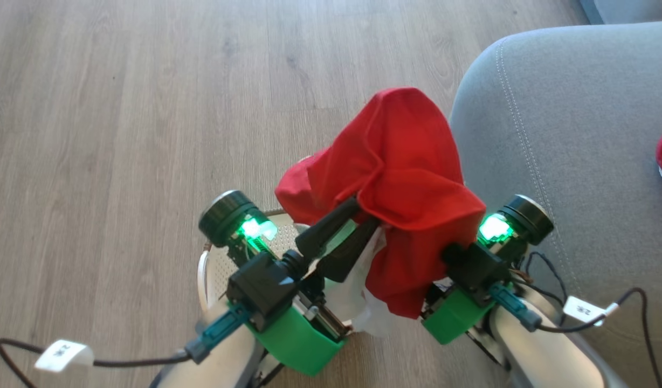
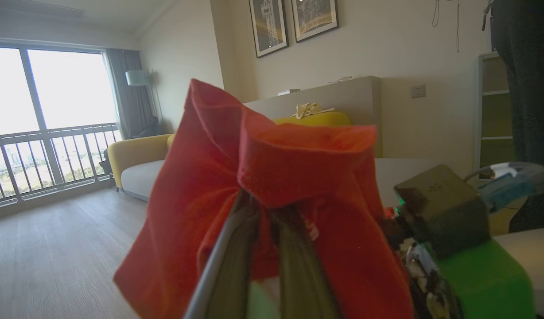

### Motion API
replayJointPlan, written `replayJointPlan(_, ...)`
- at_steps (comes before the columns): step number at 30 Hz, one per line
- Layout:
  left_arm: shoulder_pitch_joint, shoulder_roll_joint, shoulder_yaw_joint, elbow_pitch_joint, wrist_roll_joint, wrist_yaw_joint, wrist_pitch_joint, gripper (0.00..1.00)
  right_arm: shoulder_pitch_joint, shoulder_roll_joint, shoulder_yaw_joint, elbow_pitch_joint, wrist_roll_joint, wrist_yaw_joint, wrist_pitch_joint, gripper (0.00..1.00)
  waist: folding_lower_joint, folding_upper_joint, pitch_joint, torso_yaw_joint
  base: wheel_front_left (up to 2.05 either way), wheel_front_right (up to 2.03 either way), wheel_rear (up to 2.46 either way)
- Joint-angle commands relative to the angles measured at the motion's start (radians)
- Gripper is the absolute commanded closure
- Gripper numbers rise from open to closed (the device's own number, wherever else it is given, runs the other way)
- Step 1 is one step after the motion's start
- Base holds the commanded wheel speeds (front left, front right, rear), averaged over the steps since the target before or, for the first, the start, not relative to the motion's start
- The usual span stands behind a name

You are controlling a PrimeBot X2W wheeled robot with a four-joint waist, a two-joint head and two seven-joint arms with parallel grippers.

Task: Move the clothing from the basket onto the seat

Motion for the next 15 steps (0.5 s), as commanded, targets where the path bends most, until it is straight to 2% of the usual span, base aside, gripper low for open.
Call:
replayJointPlan(1, -0.05, 0.007, 0.017, -0.034, -0.011, -0.001, -0.005, 1.0, -0.041, 0.023, 0.019, -0.025, -0.009, 0.0, -0.006, 0.0, 0.0, 0.0, -0.006, 0.003, 0.0, 0.0, 0.0)
replayJointPlan(12, -0.046, 0.005, -0.027, -0.011, -0.013, -0.001, -0.005, 1.0, -0.054, 0.061, 0.035, -0.028, -0.03, 0.0, -0.006, 0.0, 0.0, 0.0, -0.023, 0.026, 0.0, 0.0, 0.0)
replayJointPlan(13, -0.045, 0.005, -0.026, -0.011, -0.013, -0.001, -0.005, 1.0, -0.051, 0.063, 0.031, -0.028, -0.03, 0.0, -0.006, 0.57, 0.0, 0.0, -0.023, 0.028, 0.0, 0.0, 0.0)
replayJointPlan(14, -0.044, 0.006, -0.025, -0.011, -0.013, -0.001, -0.005, 1.0, -0.046, 0.066, 0.025, -0.027, -0.027, 0.0, -0.006, 0.93, 0.0, 0.0, -0.023, 0.029, 0.0, 0.0, 0.0)
replayJointPlan(15, -0.043, 0.006, -0.025, -0.011, -0.013, -0.001, -0.005, 1.0, -0.043, 0.071, 0.017, -0.029, -0.022, 0.0, -0.006, 1.0, 0.0, 0.0, -0.022, 0.03, 0.0, 0.0, 0.0)
